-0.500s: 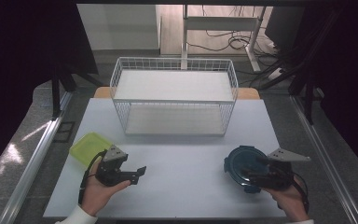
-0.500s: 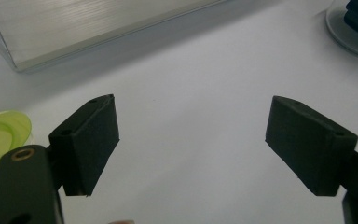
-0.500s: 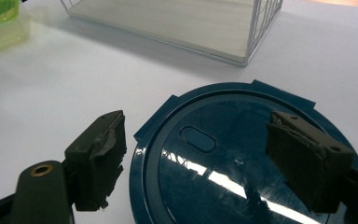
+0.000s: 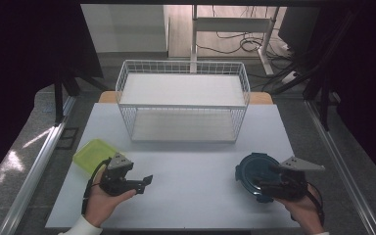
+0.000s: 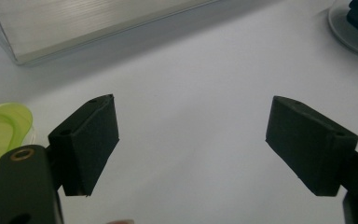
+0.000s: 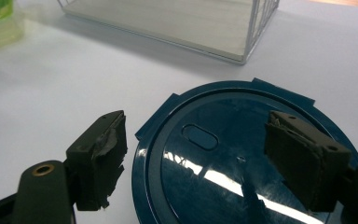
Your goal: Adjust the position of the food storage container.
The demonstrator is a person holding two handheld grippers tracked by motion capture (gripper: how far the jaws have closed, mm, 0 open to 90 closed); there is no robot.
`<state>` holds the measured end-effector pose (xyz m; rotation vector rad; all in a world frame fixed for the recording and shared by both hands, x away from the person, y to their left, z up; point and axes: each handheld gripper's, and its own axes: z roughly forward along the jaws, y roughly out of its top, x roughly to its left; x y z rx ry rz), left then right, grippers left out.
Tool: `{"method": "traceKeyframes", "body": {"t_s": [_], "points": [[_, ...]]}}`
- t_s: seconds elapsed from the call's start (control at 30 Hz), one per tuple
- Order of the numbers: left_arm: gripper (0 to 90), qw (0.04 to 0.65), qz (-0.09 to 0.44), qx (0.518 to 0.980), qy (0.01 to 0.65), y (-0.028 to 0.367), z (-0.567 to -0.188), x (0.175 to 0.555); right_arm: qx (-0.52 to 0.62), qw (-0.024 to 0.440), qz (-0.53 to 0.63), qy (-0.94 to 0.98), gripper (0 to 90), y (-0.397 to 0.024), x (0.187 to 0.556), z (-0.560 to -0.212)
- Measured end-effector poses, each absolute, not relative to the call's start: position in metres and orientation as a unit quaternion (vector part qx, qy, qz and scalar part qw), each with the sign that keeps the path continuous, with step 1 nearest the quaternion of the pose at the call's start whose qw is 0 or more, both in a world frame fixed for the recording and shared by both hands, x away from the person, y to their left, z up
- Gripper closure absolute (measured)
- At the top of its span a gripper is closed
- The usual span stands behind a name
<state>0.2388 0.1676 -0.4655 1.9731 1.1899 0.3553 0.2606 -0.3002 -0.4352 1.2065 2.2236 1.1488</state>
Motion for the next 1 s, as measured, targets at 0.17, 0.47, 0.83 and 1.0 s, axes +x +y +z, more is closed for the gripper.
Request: {"method": "traceKeyframes", "body": {"t_s": [0.17,0.47,0.83,1.0], "points": [[16.7,0.390,0.138,0.780,0.469,0.166,-0.467,0.240,0.429,0.174,0.409,0.786,24.5,-0.301,0.262,-0.433],[16.5,0.382,0.141,0.780,0.475,0.167,-0.469,0.243,0.443,0.170,0.400,0.784,27.0,-0.309,0.269,-0.432],[16.5,0.382,0.149,0.774,0.482,0.171,-0.466,0.242,0.490,0.173,0.360,0.775,30.1,-0.324,0.286,-0.424],[16.5,0.380,0.149,0.775,0.482,0.170,-0.467,0.242,0.502,0.172,0.361,0.767,33.5,-0.333,0.300,-0.413]]}}
